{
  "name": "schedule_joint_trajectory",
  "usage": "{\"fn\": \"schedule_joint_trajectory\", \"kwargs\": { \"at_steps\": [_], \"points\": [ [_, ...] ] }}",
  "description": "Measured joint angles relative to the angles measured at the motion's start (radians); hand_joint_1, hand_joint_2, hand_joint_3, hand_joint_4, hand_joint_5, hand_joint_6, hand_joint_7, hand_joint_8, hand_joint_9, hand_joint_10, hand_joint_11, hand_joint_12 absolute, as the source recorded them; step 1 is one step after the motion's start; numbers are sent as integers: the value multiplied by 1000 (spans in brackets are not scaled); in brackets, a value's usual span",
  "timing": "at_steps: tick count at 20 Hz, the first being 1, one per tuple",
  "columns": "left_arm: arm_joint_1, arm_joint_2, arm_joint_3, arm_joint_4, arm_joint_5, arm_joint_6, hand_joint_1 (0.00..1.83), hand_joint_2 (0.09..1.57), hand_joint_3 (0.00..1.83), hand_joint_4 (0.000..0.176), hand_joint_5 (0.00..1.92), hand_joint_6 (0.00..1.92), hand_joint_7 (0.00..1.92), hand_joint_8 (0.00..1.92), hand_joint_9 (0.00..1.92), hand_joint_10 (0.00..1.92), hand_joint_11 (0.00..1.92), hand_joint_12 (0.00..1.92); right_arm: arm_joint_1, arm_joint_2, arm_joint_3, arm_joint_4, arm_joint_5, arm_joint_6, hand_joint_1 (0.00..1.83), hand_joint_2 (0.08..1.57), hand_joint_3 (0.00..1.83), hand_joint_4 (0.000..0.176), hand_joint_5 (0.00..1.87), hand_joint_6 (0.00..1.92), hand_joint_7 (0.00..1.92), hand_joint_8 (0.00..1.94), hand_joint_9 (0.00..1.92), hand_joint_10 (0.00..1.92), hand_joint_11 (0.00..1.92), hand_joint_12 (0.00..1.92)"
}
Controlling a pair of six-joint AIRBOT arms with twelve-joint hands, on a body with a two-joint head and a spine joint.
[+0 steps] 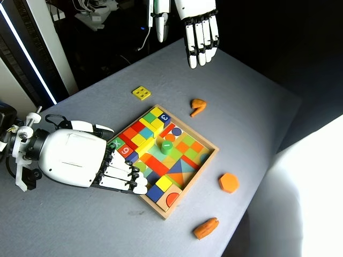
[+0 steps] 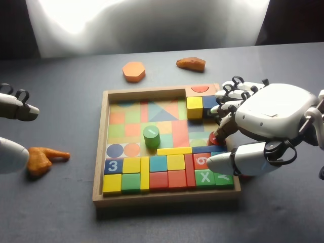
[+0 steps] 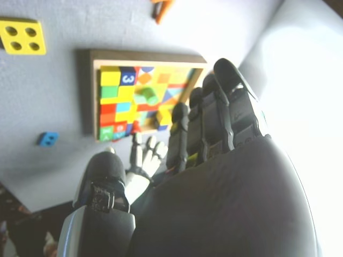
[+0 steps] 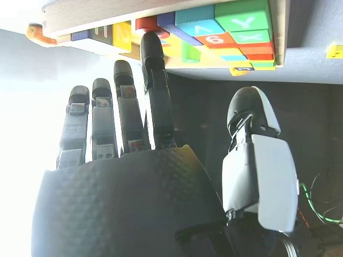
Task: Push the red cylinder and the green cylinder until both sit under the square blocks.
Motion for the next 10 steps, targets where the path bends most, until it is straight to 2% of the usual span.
{"fn": "schedule_joint_trajectory", "kwargs": {
  "at_steps": [2, 3, 4, 5, 6, 9, 10],
  "points": [
    [0, 0, 0, 0, 0, 0, 111, 1351, 0, 26, 152, 7, 148, 2, 176, 4, 0, 669, 6, 1, 0, 2, -7, 1, 0, 1140, 4, 0, 796, 7, 304, 7, 70, 3, 0, 0],
    [0, 0, 0, 0, 0, 0, 134, 1344, 0, 34, 155, 6, 144, 0, 176, 3, 0, 641, 14, 2, 0, 2, -14, 0, 0, 1140, 3, 0, 797, 7, 317, 12, 74, 5, 0, 0],
    [0, 0, 0, 0, 0, 0, 125, 1348, 0, 33, 149, 2, 132, 1, 160, 3, 0, 598, 23, 2, 0, 2, -18, 0, 0, 1142, 4, 0, 804, 10, 324, 14, 75, 5, 0, 0],
    [0, 0, 0, 0, 0, 0, 96, 1355, 3, 26, 140, 1, 125, 0, 152, 1, 0, 590, 27, 2, 0, 1, -17, 1, 0, 1143, 4, 0, 790, 3, 309, 7, 68, 2, 0, 0],
    [-2, 2, 0, 0, 0, 0, 111, 1347, 0, 31, 150, 4, 137, 3, 167, 5, 0, 618, 37, 4, 0, 3, -22, 2, 0, 1144, 5, 0, 793, 5, 306, 5, 70, 3, 0, 0],
    [-2, 4, 1, 1, 1, 0, 136, 1342, 0, 29, 175, 7, 172, 6, 194, 9, 0, 724, 68, 2, 0, 3, -25, 4, 0, 1142, 3, 0, 792, 4, 317, 9, 78, 6, 0, 0],
    [-2, 4, 1, 1, 0, 0, 126, 1343, 0, 31, 165, 2, 161, 2, 187, 4, 0, 688, 82, -11, 4, 3, -19, 3, 0, 1139, 1, 0, 789, 2, 333, 14, 85, 8, 0, 0]
  ]
}}
